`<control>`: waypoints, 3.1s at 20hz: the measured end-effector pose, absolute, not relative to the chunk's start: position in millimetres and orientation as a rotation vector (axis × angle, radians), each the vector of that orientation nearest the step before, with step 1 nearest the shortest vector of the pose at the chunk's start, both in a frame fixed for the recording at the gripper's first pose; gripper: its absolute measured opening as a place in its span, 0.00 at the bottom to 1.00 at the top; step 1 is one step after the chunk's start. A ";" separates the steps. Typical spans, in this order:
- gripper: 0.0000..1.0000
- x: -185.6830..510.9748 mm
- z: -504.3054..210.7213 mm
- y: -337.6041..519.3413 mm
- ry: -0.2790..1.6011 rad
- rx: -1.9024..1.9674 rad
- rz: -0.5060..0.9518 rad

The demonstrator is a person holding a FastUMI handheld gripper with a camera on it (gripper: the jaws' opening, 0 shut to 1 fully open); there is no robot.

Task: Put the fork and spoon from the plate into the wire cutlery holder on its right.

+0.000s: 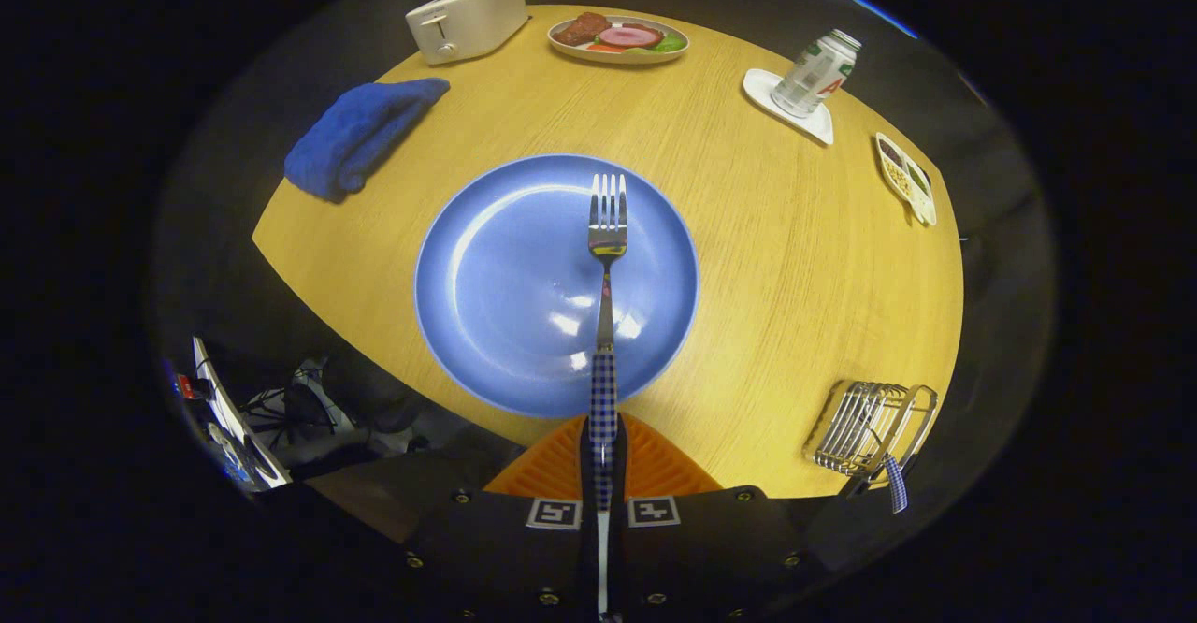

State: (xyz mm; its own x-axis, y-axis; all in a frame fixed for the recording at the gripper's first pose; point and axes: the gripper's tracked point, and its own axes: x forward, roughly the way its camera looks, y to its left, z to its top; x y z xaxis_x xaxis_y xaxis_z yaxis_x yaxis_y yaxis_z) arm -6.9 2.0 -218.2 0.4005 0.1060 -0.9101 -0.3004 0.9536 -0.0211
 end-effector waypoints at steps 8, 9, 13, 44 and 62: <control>0.04 -50.7 -189.7 -97.5 1.197 -0.227 0.114; 0.04 -54.9 -186.0 -110.4 1.199 -0.225 0.086; 0.04 -72.4 -176.2 -148.9 1.223 -0.188 0.009; 0.04 -77.0 -212.7 -243.3 1.721 -0.246 0.000; 0.97 -65.9 -173.7 -239.7 1.489 -0.190 -0.031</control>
State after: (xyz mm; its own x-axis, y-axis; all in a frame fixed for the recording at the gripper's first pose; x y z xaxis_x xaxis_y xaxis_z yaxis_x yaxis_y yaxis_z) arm -65.9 -239.7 -173.7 0.0838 -0.1374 -0.9870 -0.0963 0.9847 -0.1453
